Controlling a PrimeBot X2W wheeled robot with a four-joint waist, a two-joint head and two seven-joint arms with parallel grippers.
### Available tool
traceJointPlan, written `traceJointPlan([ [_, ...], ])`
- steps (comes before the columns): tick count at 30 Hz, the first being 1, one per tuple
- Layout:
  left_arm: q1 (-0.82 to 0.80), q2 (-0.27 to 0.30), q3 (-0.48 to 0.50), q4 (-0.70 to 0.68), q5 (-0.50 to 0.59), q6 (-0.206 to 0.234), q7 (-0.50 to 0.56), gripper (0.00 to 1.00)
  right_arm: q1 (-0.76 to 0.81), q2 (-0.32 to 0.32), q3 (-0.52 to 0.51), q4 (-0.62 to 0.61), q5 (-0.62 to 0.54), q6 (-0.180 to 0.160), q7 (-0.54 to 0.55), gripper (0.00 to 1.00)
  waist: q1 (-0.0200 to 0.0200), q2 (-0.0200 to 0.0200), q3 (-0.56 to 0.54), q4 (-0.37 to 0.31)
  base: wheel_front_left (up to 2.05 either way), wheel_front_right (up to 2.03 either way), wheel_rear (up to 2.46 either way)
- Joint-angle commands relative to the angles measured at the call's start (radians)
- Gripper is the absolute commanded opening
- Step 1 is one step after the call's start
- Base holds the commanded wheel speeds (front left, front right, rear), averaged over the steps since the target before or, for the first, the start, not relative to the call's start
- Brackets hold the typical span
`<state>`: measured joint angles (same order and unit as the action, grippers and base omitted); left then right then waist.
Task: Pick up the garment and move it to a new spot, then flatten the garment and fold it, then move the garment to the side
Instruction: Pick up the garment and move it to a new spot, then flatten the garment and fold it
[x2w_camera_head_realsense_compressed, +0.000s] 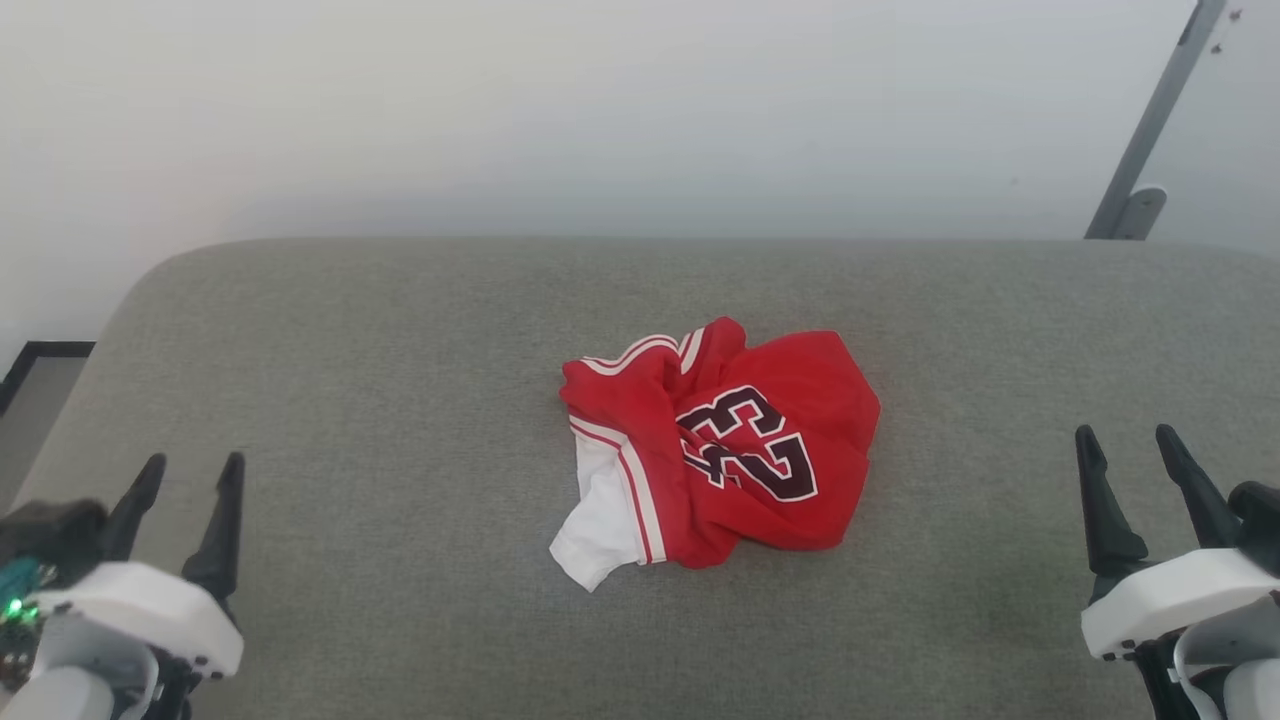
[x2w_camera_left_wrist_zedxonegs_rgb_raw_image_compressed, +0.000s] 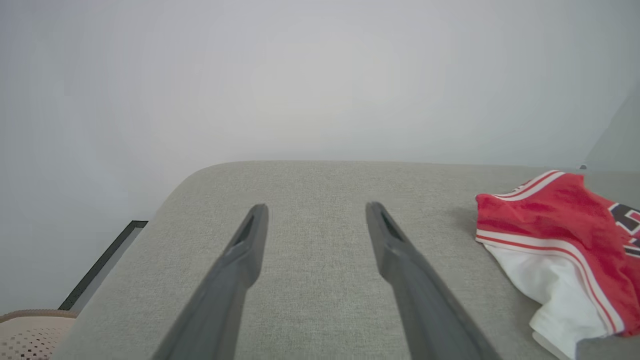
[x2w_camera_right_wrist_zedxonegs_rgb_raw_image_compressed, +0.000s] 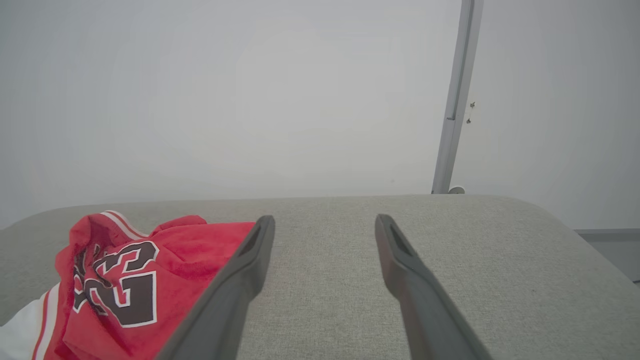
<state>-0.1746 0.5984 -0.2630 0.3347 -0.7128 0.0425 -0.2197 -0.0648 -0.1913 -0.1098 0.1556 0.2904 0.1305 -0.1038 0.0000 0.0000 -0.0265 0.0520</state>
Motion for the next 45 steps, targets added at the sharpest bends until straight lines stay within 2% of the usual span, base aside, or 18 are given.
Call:
traceJointPlan([
  [1,0.011,0.007,0.007,-0.003,0.005,0.005,-0.008,1.0,0.011,0.002,-0.004,-0.007,0.001,0.0,0.005,1.0,0.0,0.0,-0.002,0.003,0.0,0.0,0.0],
  [16,0.07,-0.012,0.039,-0.025,-0.01,-0.002,-0.037,1.0,0.021,0.003,-0.011,-0.012,-0.001,0.0,0.008,1.0,0.0,0.0,-0.01,0.014,0.0,0.0,0.0],
  [28,0.061,0.003,0.018,-0.076,-0.004,0.01,0.01,1.0,0.009,-0.008,-0.004,-0.016,0.005,0.0,0.009,1.0,0.0,0.0,0.003,0.004,0.0,0.0,0.0],
  [38,0.006,0.025,-0.02,-0.164,-0.022,-0.011,0.129,1.0,-0.022,0.017,0.022,-0.033,-0.013,0.0,0.01,1.0,0.0,0.0,0.047,-0.071,0.0,0.0,0.0],
  [45,-0.058,0.049,-0.084,-0.232,-0.003,-0.033,0.251,1.0,-0.06,0.035,0.037,-0.017,-0.017,0.0,-0.009,1.0,0.0,0.0,0.095,-0.157,0.0,0.0,0.0],
])
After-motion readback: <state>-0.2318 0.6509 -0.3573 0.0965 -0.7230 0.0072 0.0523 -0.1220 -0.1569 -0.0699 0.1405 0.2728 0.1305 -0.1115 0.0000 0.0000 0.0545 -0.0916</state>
